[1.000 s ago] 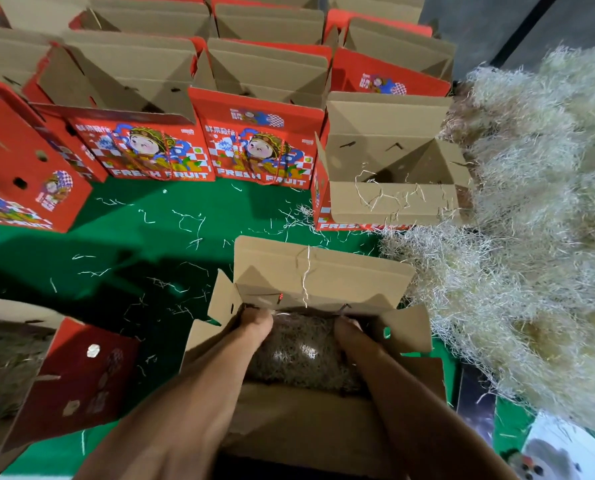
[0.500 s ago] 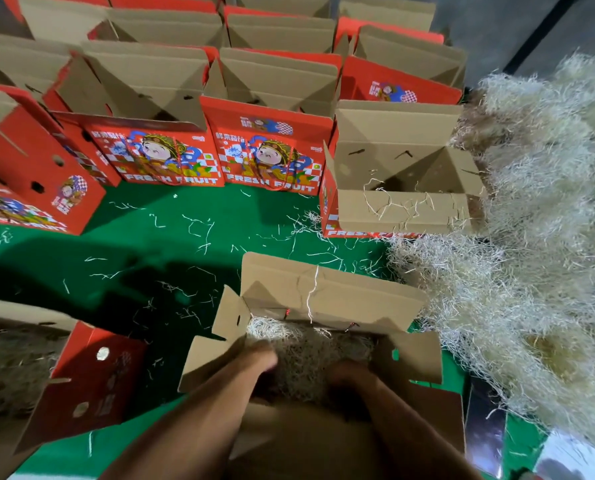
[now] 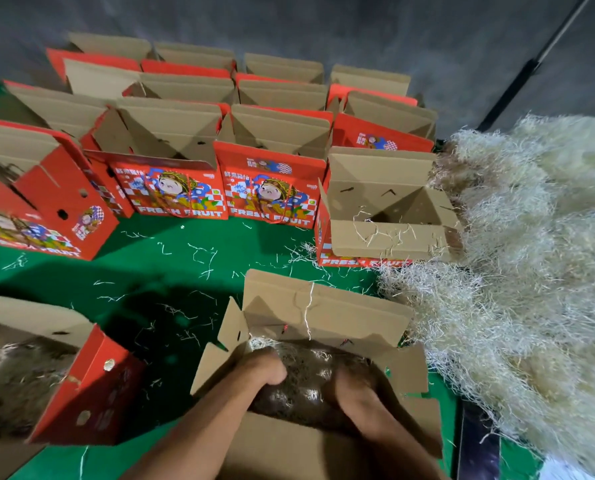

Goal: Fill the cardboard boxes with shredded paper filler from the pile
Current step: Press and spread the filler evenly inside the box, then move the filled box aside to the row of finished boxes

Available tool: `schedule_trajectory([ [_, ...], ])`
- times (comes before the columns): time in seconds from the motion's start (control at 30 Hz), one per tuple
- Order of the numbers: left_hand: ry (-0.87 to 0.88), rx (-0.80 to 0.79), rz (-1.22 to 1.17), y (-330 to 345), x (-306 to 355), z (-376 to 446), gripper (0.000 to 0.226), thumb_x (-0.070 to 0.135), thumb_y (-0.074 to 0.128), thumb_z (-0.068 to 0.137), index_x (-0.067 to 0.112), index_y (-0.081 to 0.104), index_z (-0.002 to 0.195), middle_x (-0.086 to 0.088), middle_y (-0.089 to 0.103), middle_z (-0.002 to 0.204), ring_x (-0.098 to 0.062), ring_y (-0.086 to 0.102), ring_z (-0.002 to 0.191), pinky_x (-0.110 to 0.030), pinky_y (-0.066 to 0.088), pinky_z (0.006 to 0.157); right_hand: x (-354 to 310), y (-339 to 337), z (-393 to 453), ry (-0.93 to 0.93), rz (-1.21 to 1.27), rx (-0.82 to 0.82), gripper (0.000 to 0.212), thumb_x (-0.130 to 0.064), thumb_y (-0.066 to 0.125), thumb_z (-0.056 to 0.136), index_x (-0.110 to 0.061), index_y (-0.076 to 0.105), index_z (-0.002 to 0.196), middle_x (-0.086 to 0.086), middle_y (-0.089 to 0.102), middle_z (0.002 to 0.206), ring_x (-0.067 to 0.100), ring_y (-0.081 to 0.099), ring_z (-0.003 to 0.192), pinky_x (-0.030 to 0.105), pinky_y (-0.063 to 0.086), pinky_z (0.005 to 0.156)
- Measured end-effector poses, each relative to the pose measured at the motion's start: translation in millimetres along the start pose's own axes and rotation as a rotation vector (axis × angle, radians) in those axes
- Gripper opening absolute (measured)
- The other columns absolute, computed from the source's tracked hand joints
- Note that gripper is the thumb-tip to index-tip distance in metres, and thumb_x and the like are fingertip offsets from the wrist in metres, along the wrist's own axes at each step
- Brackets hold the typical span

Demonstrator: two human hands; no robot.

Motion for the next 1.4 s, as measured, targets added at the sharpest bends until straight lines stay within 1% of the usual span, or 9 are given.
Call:
schedule_trajectory([
  [0.17, 0.134, 0.376, -0.115, -30, 11, -40, 0.024, 0.034, 0.050, 0.100, 0.016, 0.063, 0.108, 0.002, 0.067, 0.087, -0.012, 0.066, 0.078, -0.026, 0.050, 0.063, 12, -44, -35, 0.048, 0.301, 0.365, 0.021, -0.031, 0.054, 0.096, -0.017, 0.062, 0.109, 0.002, 0.067, 0.098, 0.023, 0.068, 0.096, 0.029, 0.048, 0.073],
  [0.3, 0.269, 0.581, -0.281, -46, 27, -79, 0.024, 0.043, 0.050, 0.099, 0.024, 0.065, 0.103, 0.004, 0.071, 0.094, -0.014, 0.068, 0.082, -0.036, 0.058, 0.076, 18, -66, -73, -0.010, 0.395, 0.716, 0.013, -0.035, 0.057, 0.094, -0.024, 0.063, 0.099, -0.003, 0.068, 0.094, 0.020, 0.069, 0.087, 0.034, 0.055, 0.066],
  [0.47, 0.250, 0.854, -0.433, -84, 41, -104, 0.048, 0.068, 0.048, 0.090, 0.024, 0.061, 0.080, 0.011, 0.063, 0.060, 0.001, 0.057, 0.048, -0.015, 0.041, 0.041, 19, -74, -106, -0.110, 0.480, 0.844, 0.008, -0.031, 0.062, 0.093, -0.027, 0.060, 0.086, -0.008, 0.070, 0.086, 0.012, 0.070, 0.075, 0.025, 0.055, 0.062],
  [0.6, 0.251, 0.986, -0.449, -109, 54, -104, 0.036, 0.056, 0.050, 0.097, 0.023, 0.063, 0.094, 0.009, 0.069, 0.070, -0.005, 0.064, 0.058, -0.019, 0.044, 0.045, 20, -70, -121, -0.093, 0.484, 0.847, 0.015, -0.034, 0.058, 0.095, -0.032, 0.053, 0.081, -0.010, 0.070, 0.079, 0.009, 0.070, 0.067, 0.030, 0.058, 0.060],
  [0.77, 0.357, 0.941, -0.465, -109, 63, -98, 0.009, 0.026, 0.061, 0.096, 0.029, 0.062, 0.088, 0.014, 0.068, 0.074, 0.001, 0.063, 0.060, -0.024, 0.056, 0.054, 21, -64, -129, -0.044, 0.454, 0.869, 0.018, -0.040, 0.057, 0.094, -0.030, 0.060, 0.080, -0.010, 0.072, 0.080, 0.009, 0.070, 0.067, 0.022, 0.049, 0.055],
  [0.87, 0.465, 0.668, -0.375, -89, 63, -86, 0.025, 0.012, 0.064, 0.089, 0.031, 0.058, 0.075, 0.018, 0.068, 0.078, 0.006, 0.064, 0.062, -0.020, 0.057, 0.060, 26, -61, -128, -0.021, 0.461, 0.859, 0.019, -0.042, 0.054, 0.095, -0.028, 0.062, 0.085, -0.009, 0.073, 0.084, 0.013, 0.072, 0.074, 0.029, 0.052, 0.061],
  [1.03, 0.250, 0.302, -0.122, -32, 27, -65, 0.021, 0.014, 0.056, 0.093, 0.022, 0.065, 0.110, 0.004, 0.070, 0.105, -0.011, 0.070, 0.087, -0.026, 0.051, 0.071, 29, -53, -124, 0.002, 0.488, 0.829, 0.018, -0.041, 0.052, 0.095, -0.028, 0.062, 0.086, -0.008, 0.073, 0.084, 0.012, 0.072, 0.077, 0.029, 0.053, 0.063],
  [1.13, 0.157, 0.175, 0.021, -17, 16, -66, 0.022, 0.007, 0.048, 0.092, 0.009, 0.060, 0.110, -0.007, 0.068, 0.101, -0.023, 0.067, 0.092, -0.031, 0.046, 0.070, 31, -50, -122, -0.007, 0.479, 0.814, 0.018, -0.040, 0.052, 0.096, -0.029, 0.060, 0.084, -0.009, 0.072, 0.079, 0.011, 0.071, 0.072, 0.025, 0.053, 0.059],
  [1.4, 0.173, 0.397, -0.023, -32, 9, -80, 0.026, 0.012, 0.053, 0.097, 0.021, 0.067, 0.117, -0.004, 0.071, 0.112, -0.021, 0.066, 0.095, -0.033, 0.051, 0.086, 50, -58, -133, -0.110, 0.454, 0.985, 0.009, -0.020, 0.060, 0.094, -0.024, 0.064, 0.101, -0.010, 0.065, 0.093, 0.007, 0.061, 0.079, 0.025, 0.057, 0.070],
])
Point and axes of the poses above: each hand's wrist, its own z-axis towards the middle knuckle, its own y-axis out of the palm, x = y × z, the point moved 4 cm from there along z, towards the middle knuckle
